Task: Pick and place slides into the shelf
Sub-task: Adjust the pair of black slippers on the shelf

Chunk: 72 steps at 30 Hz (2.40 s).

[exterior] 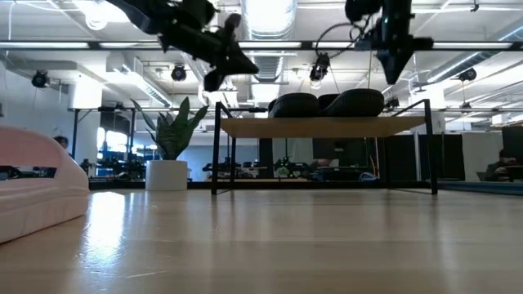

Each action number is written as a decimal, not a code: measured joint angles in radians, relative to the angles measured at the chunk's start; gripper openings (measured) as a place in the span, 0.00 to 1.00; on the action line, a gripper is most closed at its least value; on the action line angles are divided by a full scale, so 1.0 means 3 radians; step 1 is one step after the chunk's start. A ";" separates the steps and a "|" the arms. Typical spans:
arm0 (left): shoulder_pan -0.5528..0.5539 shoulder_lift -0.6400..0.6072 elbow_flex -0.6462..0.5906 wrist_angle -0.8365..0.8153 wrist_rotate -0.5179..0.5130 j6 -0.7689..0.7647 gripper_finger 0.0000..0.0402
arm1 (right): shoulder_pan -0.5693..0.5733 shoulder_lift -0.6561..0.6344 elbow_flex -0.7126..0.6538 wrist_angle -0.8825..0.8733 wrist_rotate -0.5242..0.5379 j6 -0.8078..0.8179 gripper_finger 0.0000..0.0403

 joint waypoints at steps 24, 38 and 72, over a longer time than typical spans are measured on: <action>0.0337 0.1014 0.1246 -0.1413 0.0015 0.1370 0.00 | -0.0396 0.0606 -0.0196 0.0581 -0.0838 -0.0492 0.03; 0.0334 0.1185 0.1305 -0.1341 0.0019 0.1597 0.00 | -0.0303 0.0604 -0.0195 0.0834 -0.0903 -0.0311 0.03; 0.0361 0.1203 0.1402 -0.1272 -0.0242 0.1893 0.00 | -0.0280 0.0183 -0.0197 0.0654 -0.0185 -0.0195 0.03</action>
